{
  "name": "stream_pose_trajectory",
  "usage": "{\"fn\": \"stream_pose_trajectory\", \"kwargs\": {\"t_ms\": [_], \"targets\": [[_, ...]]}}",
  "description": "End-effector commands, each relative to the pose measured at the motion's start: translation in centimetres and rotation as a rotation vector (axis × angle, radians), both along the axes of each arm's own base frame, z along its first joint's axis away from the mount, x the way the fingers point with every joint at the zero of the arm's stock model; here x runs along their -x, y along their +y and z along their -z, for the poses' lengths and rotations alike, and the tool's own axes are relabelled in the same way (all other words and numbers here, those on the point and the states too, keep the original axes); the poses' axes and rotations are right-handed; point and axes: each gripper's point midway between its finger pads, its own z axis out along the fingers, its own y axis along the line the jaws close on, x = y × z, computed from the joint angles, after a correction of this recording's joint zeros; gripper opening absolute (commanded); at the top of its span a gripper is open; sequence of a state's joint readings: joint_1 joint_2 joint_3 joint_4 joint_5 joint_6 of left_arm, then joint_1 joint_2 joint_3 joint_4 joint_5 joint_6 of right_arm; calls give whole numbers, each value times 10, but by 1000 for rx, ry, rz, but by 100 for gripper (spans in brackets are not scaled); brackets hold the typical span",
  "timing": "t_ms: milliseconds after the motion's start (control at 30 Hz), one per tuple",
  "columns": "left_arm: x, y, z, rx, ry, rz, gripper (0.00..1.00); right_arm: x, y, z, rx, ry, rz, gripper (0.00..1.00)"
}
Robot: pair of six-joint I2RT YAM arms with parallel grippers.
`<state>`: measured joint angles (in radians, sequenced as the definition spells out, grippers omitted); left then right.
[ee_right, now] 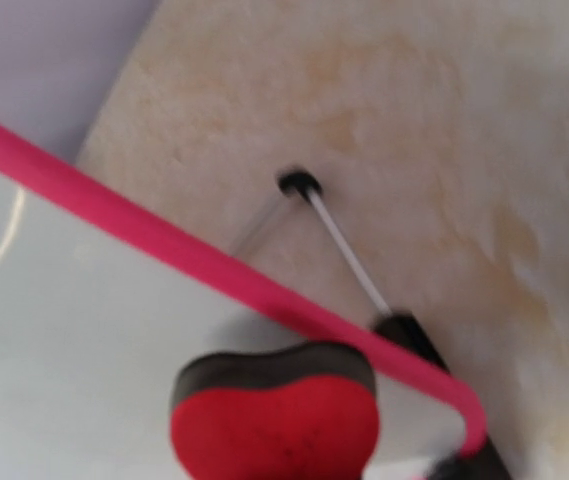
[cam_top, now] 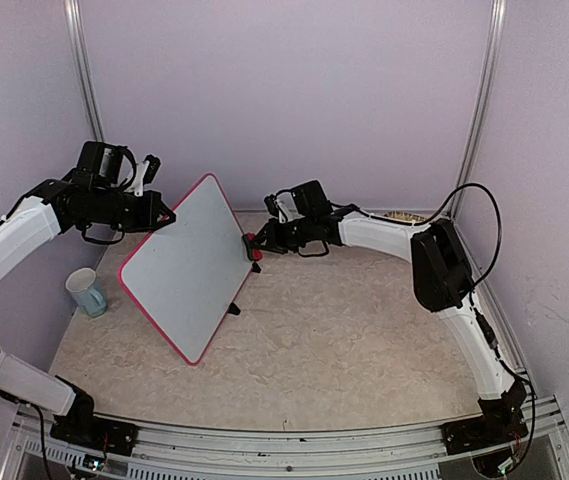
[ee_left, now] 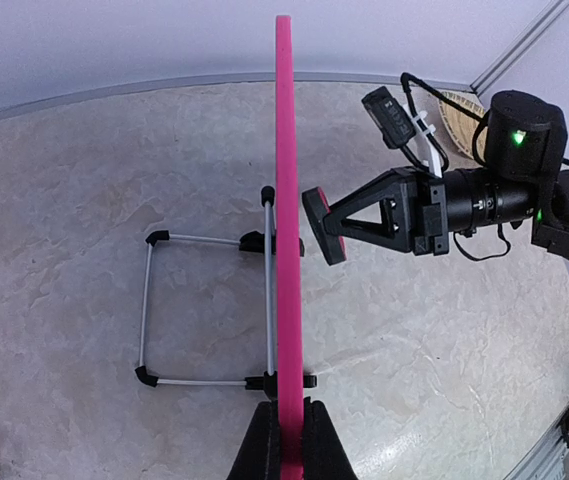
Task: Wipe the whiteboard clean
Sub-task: Erase the whiteboard at the center of the board.
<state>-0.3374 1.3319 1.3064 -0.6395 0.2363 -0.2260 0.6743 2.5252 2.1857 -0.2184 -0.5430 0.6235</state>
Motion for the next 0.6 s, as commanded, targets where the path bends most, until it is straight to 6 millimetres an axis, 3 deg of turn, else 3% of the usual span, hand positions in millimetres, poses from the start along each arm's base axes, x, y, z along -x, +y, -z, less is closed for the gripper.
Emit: {"fn": "stream_pose_trajectory", "kwargs": {"t_ms": [0,567], "targets": [[11,-9,3,8,11,52,0,21,6,37,34,75,-34,6],[11,-9,2,7,5,54,0,79,28,74,70,172,-158,6]]}}
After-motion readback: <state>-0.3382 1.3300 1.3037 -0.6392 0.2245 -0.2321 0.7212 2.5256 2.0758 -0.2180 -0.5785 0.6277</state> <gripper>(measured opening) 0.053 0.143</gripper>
